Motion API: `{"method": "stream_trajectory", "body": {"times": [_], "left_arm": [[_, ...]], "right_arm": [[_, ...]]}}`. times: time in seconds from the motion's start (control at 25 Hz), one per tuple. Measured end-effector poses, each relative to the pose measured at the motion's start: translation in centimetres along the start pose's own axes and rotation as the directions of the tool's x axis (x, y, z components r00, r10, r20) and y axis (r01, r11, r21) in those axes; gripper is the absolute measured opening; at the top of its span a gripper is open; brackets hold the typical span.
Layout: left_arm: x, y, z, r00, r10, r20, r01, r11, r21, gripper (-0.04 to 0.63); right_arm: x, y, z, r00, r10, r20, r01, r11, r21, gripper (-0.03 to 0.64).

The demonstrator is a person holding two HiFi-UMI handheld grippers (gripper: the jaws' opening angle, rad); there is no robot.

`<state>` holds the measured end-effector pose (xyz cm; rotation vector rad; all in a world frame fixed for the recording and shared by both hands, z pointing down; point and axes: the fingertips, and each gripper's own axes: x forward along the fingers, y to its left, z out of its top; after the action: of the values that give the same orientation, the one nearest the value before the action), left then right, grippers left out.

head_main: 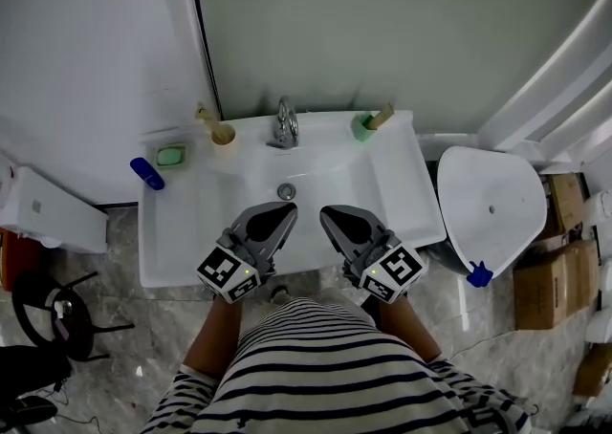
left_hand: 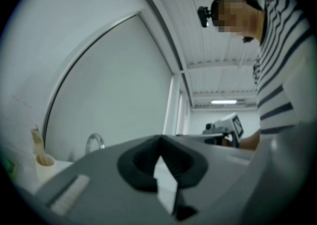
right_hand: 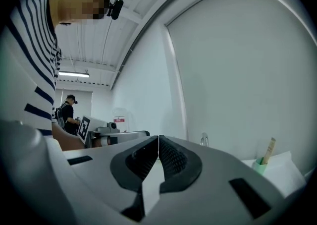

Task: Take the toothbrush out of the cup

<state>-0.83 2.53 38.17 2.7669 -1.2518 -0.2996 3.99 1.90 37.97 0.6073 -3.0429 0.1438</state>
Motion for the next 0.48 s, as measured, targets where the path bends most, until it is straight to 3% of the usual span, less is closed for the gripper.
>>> {"method": "stream_trajectory", "body": {"times": [0.48], "left_arm": [[1.5, 1.8, -0.5, 0.998, 0.06, -0.003, -0.06, 0.998, -0.006, 0.008]], "right_arm": [[1.6, -2.6, -0.4, 0.998, 0.058, -0.022, -0.058, 0.998, 0.018, 0.006]]}}
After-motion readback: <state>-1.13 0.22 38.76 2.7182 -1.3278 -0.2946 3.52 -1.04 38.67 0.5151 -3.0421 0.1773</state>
